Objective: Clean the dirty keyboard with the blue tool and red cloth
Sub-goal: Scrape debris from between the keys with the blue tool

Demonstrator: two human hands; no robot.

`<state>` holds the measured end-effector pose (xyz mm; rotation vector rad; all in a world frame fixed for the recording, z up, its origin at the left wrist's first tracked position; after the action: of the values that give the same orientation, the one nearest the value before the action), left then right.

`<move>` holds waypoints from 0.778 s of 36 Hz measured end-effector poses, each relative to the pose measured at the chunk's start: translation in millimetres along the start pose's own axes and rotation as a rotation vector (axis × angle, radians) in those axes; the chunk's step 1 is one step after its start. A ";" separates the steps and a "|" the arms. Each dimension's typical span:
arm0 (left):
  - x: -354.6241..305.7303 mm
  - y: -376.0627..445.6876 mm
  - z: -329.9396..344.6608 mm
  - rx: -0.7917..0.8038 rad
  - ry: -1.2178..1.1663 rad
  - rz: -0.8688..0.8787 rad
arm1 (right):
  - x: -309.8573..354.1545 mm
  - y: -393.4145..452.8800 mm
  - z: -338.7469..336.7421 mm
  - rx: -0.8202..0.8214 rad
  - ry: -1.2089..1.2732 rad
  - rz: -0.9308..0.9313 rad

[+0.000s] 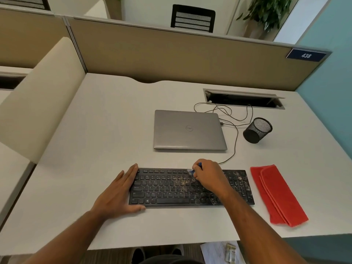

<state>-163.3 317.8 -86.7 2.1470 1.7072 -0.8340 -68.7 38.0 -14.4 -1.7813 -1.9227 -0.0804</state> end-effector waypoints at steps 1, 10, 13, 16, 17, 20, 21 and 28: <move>0.4 -0.2 -0.5 -0.005 -0.004 -0.001 | 2.2 -0.9 2.4 0.025 -0.031 -0.013; 3.2 0.8 1.7 -0.001 -0.002 -0.002 | 43.9 -15.1 23.1 0.117 0.018 -0.167; 3.3 0.6 0.8 -0.009 -0.008 -0.005 | 41.4 -12.8 23.3 0.109 -0.060 -0.148; 2.8 -0.1 0.9 -0.009 -0.012 -0.006 | 32.9 -9.8 12.3 0.099 -0.166 -0.134; 3.0 -0.1 1.2 -0.011 -0.013 -0.003 | 27.7 -8.7 7.5 0.097 -0.206 -0.127; 3.1 0.4 1.4 -0.013 -0.008 0.006 | 3.1 -4.7 -8.4 0.097 -0.361 -0.072; 2.6 0.5 0.9 -0.017 -0.006 0.014 | -5.6 -2.8 -12.7 0.101 -0.417 -0.052; 2.2 0.8 1.7 -0.013 -0.018 0.023 | -6.4 4.5 -31.3 0.085 -0.020 0.008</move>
<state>-162.7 318.4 -89.5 2.1401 1.6721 -0.8317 -54.2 20.9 8.9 -1.7398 -1.9040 0.0222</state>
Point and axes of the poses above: each hand's wrist, its own y-axis towards the middle knuckle, its own z-axis out of the palm, x = y × z, the point moved 10 cm from there along y, towards the middle knuckle, and after that the axes turned 9 degrees about -y, right-handed, at the moved point
